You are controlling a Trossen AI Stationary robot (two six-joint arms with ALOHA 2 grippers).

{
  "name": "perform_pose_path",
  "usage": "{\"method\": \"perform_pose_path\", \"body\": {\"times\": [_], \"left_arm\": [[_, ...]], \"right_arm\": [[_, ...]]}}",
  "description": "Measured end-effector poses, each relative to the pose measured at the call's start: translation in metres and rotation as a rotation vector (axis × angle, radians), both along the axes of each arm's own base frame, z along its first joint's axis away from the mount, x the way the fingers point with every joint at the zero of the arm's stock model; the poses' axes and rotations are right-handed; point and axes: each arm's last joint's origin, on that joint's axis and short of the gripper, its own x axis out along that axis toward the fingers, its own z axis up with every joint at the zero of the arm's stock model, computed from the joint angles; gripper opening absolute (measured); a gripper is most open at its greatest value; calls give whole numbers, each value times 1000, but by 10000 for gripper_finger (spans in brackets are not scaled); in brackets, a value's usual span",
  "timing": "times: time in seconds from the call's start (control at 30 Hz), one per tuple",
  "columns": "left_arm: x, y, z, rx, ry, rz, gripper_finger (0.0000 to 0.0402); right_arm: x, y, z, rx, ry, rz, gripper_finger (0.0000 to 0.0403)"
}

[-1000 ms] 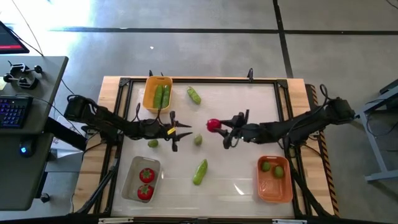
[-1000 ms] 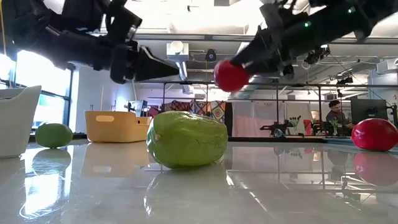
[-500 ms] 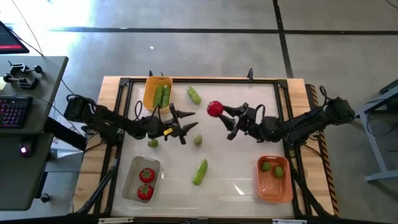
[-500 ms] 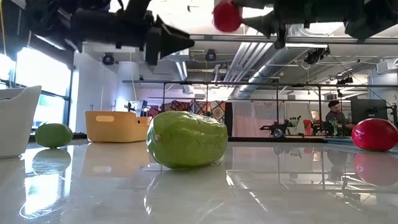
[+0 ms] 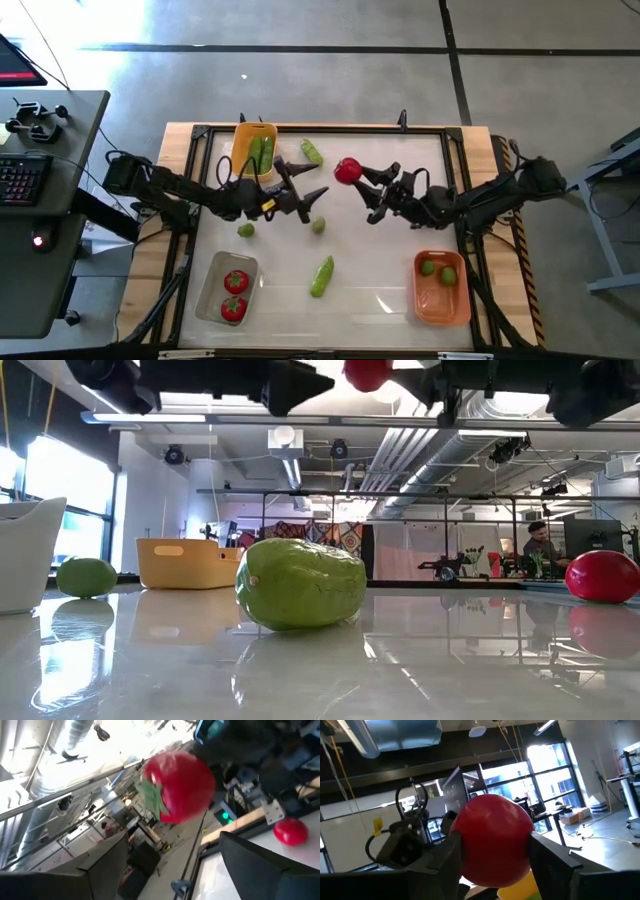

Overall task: Sort produce into baskets
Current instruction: Put the red tomato into the gray bin

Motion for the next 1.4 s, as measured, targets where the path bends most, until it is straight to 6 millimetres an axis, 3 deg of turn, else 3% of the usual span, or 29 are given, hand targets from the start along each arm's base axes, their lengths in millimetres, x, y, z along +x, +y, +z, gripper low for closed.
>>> {"method": "perform_pose_path", "body": {"times": [0.4,1.4], "left_arm": [[3,-1,-2,-8,-11,-43,310],[5,5,-3,-59,-101,7,301]], "right_arm": [[9,-5,-7,-2,-62,3,187],[65,-1,-16,-17,0,9,187]]}}
